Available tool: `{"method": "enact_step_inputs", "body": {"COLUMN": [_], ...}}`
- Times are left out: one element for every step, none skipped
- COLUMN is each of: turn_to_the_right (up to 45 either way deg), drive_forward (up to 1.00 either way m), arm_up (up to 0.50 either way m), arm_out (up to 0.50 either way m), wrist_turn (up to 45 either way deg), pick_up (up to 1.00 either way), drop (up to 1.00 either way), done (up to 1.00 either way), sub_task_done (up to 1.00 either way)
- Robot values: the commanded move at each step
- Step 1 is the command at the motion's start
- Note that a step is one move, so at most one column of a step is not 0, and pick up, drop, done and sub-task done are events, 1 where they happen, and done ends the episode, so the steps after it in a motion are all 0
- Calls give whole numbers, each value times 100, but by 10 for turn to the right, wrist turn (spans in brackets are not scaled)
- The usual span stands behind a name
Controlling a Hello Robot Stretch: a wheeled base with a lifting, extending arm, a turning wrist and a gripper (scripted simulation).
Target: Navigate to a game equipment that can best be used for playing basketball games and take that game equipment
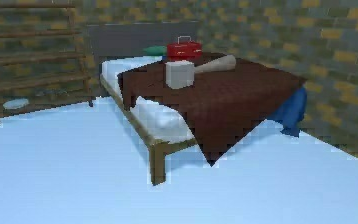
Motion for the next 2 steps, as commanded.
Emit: {"method": "enact_step_inputs", "body": {"turn_to_the_right": [-450, -450], "drive_forward": [0, 0], "arm_up": [0, 0], "arm_out": [0, 0], "wrist_turn": [0, 0], "pick_up": [0, 0], "drop": [0, 0], "done": [0, 0], "sub_task_done": [0, 0]}}
